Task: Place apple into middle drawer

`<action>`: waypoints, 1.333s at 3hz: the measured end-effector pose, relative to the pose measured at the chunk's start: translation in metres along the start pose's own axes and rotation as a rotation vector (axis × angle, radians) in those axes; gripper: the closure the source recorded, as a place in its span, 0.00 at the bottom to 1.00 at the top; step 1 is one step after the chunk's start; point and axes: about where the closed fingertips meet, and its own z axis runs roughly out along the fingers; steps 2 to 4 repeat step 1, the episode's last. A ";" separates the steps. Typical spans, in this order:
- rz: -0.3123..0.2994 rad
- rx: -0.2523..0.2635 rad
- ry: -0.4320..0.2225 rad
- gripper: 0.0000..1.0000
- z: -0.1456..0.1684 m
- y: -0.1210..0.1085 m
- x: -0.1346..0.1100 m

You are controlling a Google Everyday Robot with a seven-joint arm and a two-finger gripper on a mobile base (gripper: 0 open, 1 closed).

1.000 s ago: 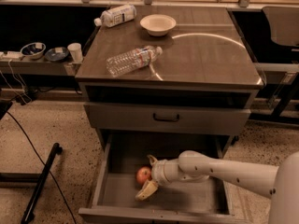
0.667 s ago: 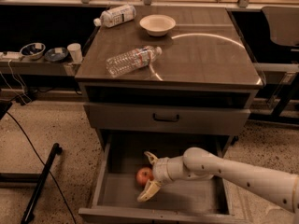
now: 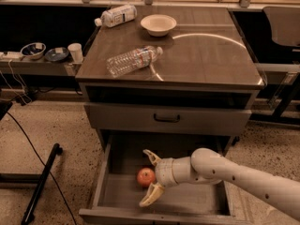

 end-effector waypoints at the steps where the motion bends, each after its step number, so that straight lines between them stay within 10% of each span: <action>1: 0.017 0.065 -0.021 0.00 -0.026 -0.011 0.004; 4: 0.017 0.065 -0.021 0.00 -0.026 -0.011 0.004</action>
Offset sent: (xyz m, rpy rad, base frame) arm 0.0000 0.0000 0.0000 0.0000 0.0000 0.0000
